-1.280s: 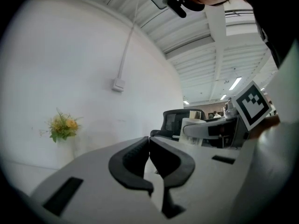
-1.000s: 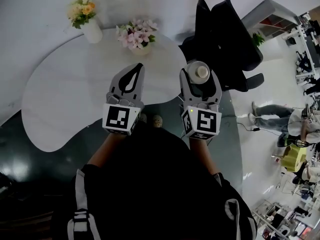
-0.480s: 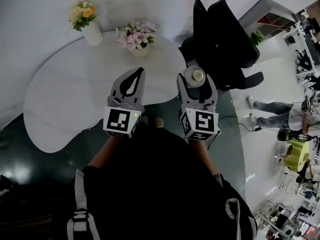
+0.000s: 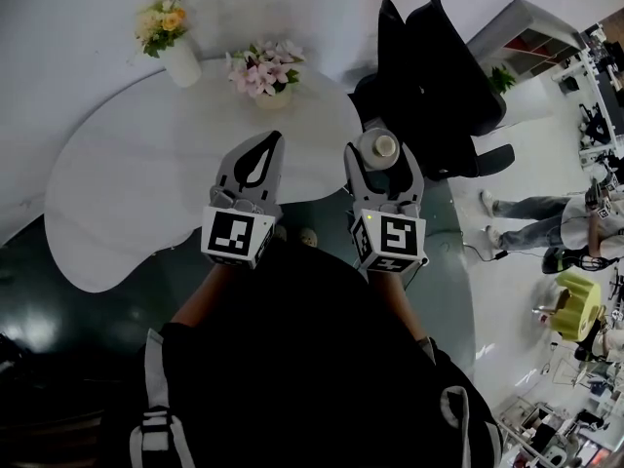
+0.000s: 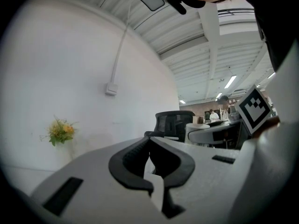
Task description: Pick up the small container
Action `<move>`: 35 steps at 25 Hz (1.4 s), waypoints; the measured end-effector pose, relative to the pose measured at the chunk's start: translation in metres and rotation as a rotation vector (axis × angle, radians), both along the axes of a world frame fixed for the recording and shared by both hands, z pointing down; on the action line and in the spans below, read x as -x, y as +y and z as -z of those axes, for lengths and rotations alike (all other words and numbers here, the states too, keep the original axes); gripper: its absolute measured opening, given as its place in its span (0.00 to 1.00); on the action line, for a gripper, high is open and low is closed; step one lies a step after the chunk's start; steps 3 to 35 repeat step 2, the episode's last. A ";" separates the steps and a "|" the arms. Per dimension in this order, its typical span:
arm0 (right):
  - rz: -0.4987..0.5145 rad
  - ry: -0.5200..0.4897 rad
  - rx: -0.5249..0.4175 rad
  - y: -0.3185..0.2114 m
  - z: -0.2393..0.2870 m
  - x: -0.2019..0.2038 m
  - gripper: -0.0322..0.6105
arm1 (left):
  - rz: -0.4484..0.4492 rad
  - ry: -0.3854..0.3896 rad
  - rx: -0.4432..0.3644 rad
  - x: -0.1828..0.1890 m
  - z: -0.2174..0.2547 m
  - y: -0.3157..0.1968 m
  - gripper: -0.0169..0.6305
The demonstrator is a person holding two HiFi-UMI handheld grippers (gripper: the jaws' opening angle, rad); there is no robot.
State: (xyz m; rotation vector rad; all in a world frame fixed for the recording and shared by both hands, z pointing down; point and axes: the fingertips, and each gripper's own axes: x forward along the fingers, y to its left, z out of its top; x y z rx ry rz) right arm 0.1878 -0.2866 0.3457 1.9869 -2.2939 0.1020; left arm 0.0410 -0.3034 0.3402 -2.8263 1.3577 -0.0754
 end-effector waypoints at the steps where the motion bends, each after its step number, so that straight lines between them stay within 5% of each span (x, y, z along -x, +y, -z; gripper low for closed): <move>1: 0.001 0.000 0.000 0.000 0.000 -0.001 0.57 | 0.000 0.000 0.000 -0.001 0.000 0.000 0.04; 35: 0.003 0.001 0.001 0.000 -0.001 -0.002 0.57 | 0.000 -0.001 0.000 -0.003 0.000 0.000 0.04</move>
